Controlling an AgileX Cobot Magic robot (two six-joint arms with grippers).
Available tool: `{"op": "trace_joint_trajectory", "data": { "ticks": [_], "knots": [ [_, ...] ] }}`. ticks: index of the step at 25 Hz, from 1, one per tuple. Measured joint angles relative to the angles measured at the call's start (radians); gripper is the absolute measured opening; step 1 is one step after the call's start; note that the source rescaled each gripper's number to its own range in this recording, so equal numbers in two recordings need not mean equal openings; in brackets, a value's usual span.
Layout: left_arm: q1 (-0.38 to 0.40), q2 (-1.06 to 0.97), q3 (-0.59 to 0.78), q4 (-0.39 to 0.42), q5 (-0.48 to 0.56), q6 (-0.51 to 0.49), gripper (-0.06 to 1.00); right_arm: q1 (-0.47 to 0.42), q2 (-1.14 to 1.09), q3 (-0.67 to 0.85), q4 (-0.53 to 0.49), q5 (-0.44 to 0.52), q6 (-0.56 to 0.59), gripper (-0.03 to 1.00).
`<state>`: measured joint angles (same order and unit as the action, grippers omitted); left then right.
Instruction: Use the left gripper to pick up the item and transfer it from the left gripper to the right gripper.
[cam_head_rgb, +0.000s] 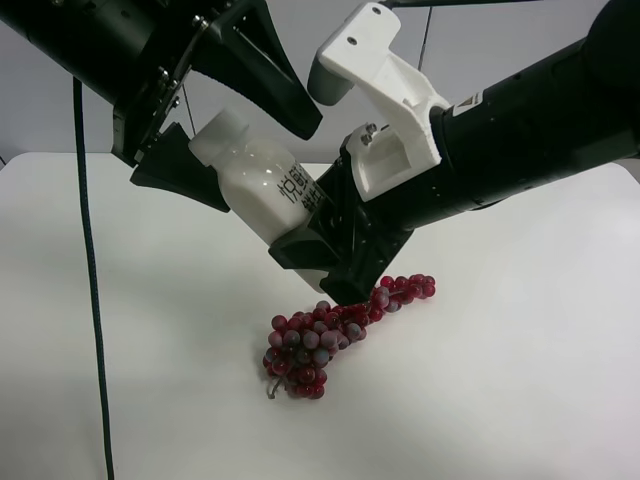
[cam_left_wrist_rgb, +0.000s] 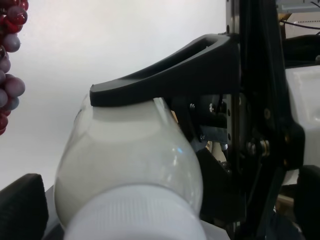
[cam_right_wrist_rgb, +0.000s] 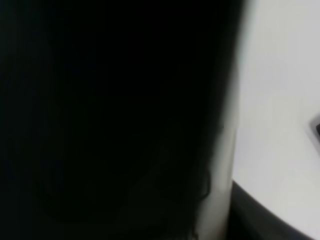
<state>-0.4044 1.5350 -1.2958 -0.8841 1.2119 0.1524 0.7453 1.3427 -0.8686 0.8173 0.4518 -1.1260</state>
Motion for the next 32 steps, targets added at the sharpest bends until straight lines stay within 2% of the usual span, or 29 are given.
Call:
{"op": "trace_joint_trajectory", "data": {
  "ticks": [7, 18, 25, 28, 32],
  "knots": [
    [0.036, 0.000, 0.000, -0.001, -0.017, 0.035, 0.99, 0.000, 0.000, 0.000, 0.000, 0.001, 0.000, 0.00],
    [0.246, -0.035, -0.018, -0.033, -0.001, 0.106, 1.00, 0.000, 0.000, 0.000, 0.000, 0.001, 0.001, 0.00],
    [0.352, -0.173, -0.058, -0.035, -0.001, 0.142, 1.00, 0.000, 0.000, 0.000, 0.000, 0.002, 0.001, 0.00],
    [0.364, -0.278, -0.058, 0.035, -0.002, 0.153, 1.00, 0.000, 0.000, 0.000, 0.000, 0.006, 0.001, 0.00],
    [0.364, -0.449, -0.058, 0.221, -0.016, 0.121, 1.00, 0.000, 0.000, 0.000, 0.000, 0.014, 0.001, 0.00]
  ]
}}
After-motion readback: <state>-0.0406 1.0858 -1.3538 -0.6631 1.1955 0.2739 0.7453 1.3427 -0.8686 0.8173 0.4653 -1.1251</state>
